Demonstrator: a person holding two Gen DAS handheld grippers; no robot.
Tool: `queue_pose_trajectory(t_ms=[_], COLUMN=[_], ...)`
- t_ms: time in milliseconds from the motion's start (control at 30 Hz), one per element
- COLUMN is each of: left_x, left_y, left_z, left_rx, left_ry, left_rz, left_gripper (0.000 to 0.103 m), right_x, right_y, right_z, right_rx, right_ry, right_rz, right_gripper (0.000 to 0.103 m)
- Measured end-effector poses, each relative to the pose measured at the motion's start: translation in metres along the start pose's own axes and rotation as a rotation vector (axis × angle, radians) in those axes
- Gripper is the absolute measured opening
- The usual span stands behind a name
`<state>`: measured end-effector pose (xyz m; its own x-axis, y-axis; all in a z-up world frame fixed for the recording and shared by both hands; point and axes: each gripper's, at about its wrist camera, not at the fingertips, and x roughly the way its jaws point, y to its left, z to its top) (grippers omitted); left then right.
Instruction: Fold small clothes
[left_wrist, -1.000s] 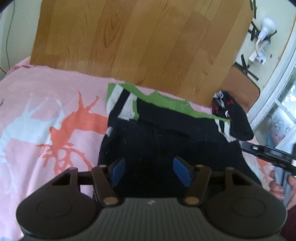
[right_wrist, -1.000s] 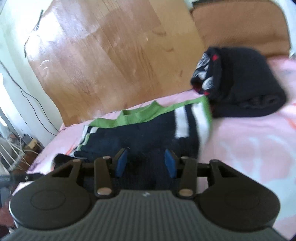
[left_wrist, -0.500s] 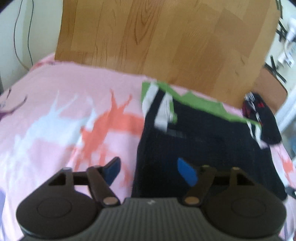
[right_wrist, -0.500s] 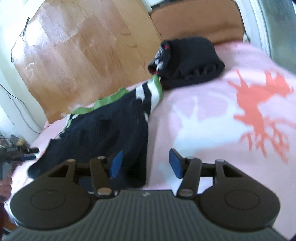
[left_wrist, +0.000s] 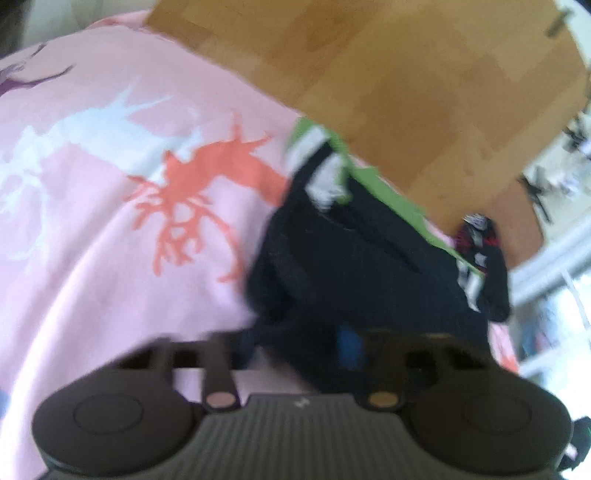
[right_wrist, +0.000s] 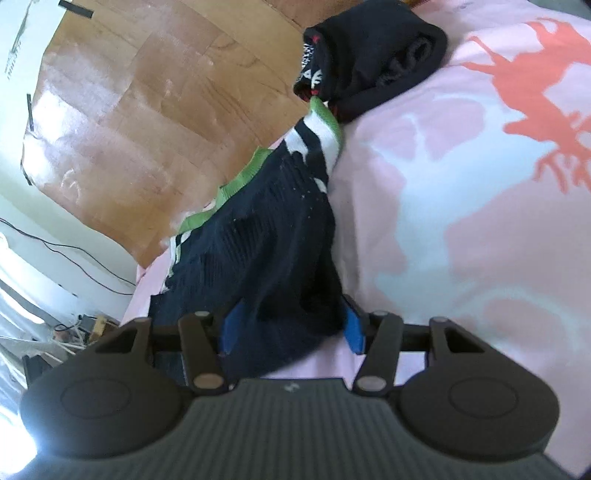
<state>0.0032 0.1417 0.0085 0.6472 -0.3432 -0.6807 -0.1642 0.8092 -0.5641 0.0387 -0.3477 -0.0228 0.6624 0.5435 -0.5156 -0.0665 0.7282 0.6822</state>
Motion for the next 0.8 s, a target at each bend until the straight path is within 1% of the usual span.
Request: queue_pose_trajectory(t_ms=[33, 100, 133, 200, 267, 333, 400, 500, 600, 633, 667, 700, 733, 767, 800], left_x=[0.001, -0.003, -0.007, -0.022, -0.035, -0.05, -0.065, -0.087, -0.101, -0.1, -0.098, -0.093, -0.09, -0.092, -0.097], left_y=[0.004, 0.006, 0.004, -0.001, -0.005, -0.008, -0.01, -0.003, 0.005, 0.007, 0.008, 0.008, 0.009, 0.011, 0.014], left_z=[0.001, 0.001, 0.0, -0.007, -0.012, -0.019, -0.03, -0.056, -0.086, -0.094, -0.099, -0.104, -0.105, -0.105, -0.103], left_rx=[-0.044, -0.092, -0.088, -0.059, -0.043, -0.027, -0.003, 0.005, 0.02, 0.028, 0.044, 0.067, 0.08, 0.09, 0.087], left_ry=[0.0, 0.023, 0.023, 0.003, -0.007, -0.01, -0.02, -0.013, -0.016, -0.012, -0.006, 0.003, 0.01, 0.0, -0.009], left_rz=[-0.008, -0.006, -0.003, -0.002, -0.016, -0.031, -0.025, -0.027, -0.015, -0.008, 0.005, 0.054, 0.109, 0.118, 0.115], left_gripper=[0.013, 0.011, 0.011, 0.01, 0.01, 0.01, 0.01, 0.01, 0.011, 0.013, 0.016, 0.023, 0.023, 0.024, 0.028], right_x=[0.005, 0.006, 0.002, -0.013, -0.029, -0.048, -0.061, -0.078, -0.087, -0.085, -0.082, -0.076, -0.073, -0.075, -0.08], right_y=[0.004, 0.007, 0.009, 0.016, 0.02, 0.026, 0.029, 0.03, 0.02, 0.016, 0.013, 0.009, 0.006, 0.004, 0.004], right_z=[0.0, 0.002, 0.003, 0.002, 0.0, -0.006, -0.015, -0.037, -0.058, -0.064, -0.067, -0.069, -0.069, -0.067, -0.062], right_rx=[-0.021, -0.03, -0.038, -0.074, -0.1, -0.136, -0.15, -0.185, -0.178, -0.172, -0.168, -0.162, -0.161, -0.17, -0.18], right_ry=[0.016, 0.036, 0.04, 0.018, 0.0, -0.009, 0.007, 0.039, 0.059, 0.062, 0.066, 0.075, 0.077, 0.068, 0.06], right_rz=[-0.032, -0.054, -0.061, -0.063, -0.061, -0.067, -0.055, -0.066, -0.071, -0.078, -0.088, -0.115, -0.132, -0.12, -0.134], right_gripper=[0.028, 0.023, 0.022, 0.021, 0.02, 0.02, 0.02, 0.02, 0.02, 0.022, 0.029, 0.034, 0.037, 0.042, 0.044])
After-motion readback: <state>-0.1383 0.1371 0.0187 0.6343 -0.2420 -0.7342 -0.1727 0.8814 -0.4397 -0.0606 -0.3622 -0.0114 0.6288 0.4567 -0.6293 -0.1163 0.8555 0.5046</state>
